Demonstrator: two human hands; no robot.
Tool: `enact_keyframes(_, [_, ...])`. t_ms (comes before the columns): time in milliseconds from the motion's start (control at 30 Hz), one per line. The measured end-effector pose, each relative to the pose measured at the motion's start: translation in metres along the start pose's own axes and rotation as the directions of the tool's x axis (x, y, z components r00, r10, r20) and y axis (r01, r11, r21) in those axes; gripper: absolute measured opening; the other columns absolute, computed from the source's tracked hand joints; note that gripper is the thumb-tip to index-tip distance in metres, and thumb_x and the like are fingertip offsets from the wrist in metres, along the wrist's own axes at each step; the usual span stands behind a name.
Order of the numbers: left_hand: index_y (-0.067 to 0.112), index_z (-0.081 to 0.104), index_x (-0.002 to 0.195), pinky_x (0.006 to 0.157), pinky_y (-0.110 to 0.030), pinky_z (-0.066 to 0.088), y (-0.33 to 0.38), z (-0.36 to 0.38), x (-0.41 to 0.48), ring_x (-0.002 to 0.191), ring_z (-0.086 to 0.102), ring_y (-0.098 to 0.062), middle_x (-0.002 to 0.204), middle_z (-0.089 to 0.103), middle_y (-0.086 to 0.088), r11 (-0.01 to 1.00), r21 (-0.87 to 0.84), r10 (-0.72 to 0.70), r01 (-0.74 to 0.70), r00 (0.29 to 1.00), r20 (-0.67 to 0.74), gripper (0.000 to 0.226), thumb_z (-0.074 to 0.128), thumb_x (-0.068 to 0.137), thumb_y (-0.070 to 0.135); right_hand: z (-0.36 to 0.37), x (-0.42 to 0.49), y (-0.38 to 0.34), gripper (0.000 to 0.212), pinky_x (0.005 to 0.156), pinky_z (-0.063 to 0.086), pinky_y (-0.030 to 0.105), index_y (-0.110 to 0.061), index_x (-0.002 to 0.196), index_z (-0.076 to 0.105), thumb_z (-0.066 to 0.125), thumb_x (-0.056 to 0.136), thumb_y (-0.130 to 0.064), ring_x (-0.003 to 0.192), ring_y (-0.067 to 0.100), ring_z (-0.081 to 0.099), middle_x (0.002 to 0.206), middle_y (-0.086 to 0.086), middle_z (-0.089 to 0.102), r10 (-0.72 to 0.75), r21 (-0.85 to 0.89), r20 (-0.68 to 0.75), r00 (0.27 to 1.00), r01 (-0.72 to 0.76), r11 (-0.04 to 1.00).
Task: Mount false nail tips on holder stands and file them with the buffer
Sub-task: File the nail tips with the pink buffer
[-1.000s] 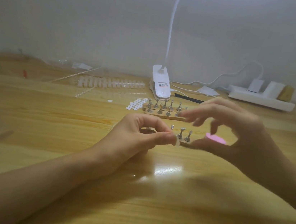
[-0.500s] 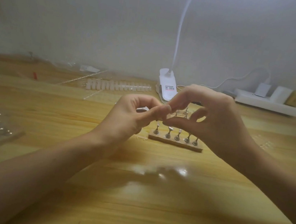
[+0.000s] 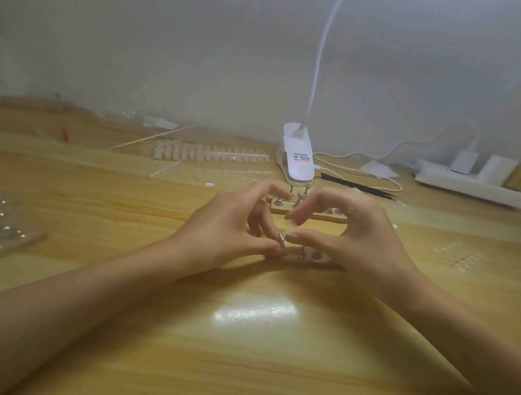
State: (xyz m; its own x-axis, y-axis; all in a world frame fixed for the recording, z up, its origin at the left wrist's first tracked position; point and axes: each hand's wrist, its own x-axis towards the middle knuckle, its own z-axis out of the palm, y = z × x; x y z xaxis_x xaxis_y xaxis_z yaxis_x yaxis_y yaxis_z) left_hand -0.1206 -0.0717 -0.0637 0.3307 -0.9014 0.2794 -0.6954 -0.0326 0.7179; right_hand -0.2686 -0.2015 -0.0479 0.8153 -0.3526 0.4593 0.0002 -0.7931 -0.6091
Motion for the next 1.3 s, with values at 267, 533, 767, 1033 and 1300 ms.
enact_keyframes(267, [0.032, 0.055, 0.122, 0.082, -0.034, 0.055, 0.002, 0.004, -0.004, 0.074, 0.062, -0.002, 0.068, 0.067, 0.013, 0.996, -0.089, 0.028, -0.033, 0.998, -0.06, 0.058, 0.084, 0.074, 0.015, 0.007, -0.009, -0.001, 0.01, 0.102, 0.035, 0.058, -0.038, 0.079, 0.073, 0.079, 0.072, -0.042, 0.105, 0.009, 0.053, 0.086, -0.034, 0.068, 0.027, -0.028, 0.009, 1.0, -0.026, 0.999])
enact_keyframes(533, [0.03, 0.055, 0.125, 0.071, -0.016, 0.045, -0.001, 0.005, -0.004, 0.071, 0.062, -0.021, 0.066, 0.07, 0.009, 0.991, -0.134, -0.011, 0.0, 0.997, -0.078, 0.061, 0.085, 0.074, 0.016, 0.013, -0.009, 0.002, 0.013, 0.099, 0.037, 0.055, -0.041, 0.077, 0.072, 0.082, 0.069, -0.043, 0.101, 0.004, 0.053, 0.085, -0.04, 0.064, -0.004, -0.103, -0.033, 0.999, 0.001, 0.995])
enact_keyframes(767, [0.032, 0.053, 0.126, 0.069, -0.02, 0.045, -0.002, 0.005, -0.005, 0.074, 0.061, -0.027, 0.067, 0.071, 0.008, 0.99, -0.138, -0.028, 0.016, 0.996, -0.083, 0.063, 0.084, 0.075, 0.013, 0.014, -0.01, 0.003, 0.013, 0.095, 0.04, 0.055, -0.04, 0.077, 0.074, 0.084, 0.069, -0.039, 0.095, 0.004, 0.051, 0.077, -0.037, 0.062, 0.0, -0.103, -0.024, 1.0, -0.003, 0.995])
enact_keyframes(1033, [0.034, 0.054, 0.126, 0.066, -0.017, 0.044, -0.004, 0.007, -0.006, 0.062, 0.05, -0.01, 0.065, 0.07, 0.01, 0.985, -0.169, -0.049, 0.032, 0.994, -0.096, 0.064, 0.082, 0.072, 0.015, 0.014, -0.012, 0.004, 0.013, 0.101, 0.036, 0.056, -0.034, 0.082, 0.076, 0.081, 0.072, -0.041, 0.095, -0.004, 0.048, 0.084, -0.031, 0.066, -0.031, -0.101, -0.018, 0.999, 0.029, 0.994])
enact_keyframes(1300, [0.038, 0.052, 0.125, 0.066, -0.017, 0.042, -0.005, 0.006, -0.006, 0.063, 0.048, -0.007, 0.067, 0.071, 0.011, 0.988, -0.151, -0.032, 0.017, 0.995, -0.099, 0.06, 0.081, 0.073, 0.029, 0.007, -0.019, 0.005, 0.038, 0.088, 0.03, 0.042, -0.037, 0.104, 0.076, 0.063, 0.077, -0.061, 0.09, 0.017, 0.059, 0.092, -0.025, 0.07, -0.261, -0.351, -0.06, 0.964, 0.224, 0.909])
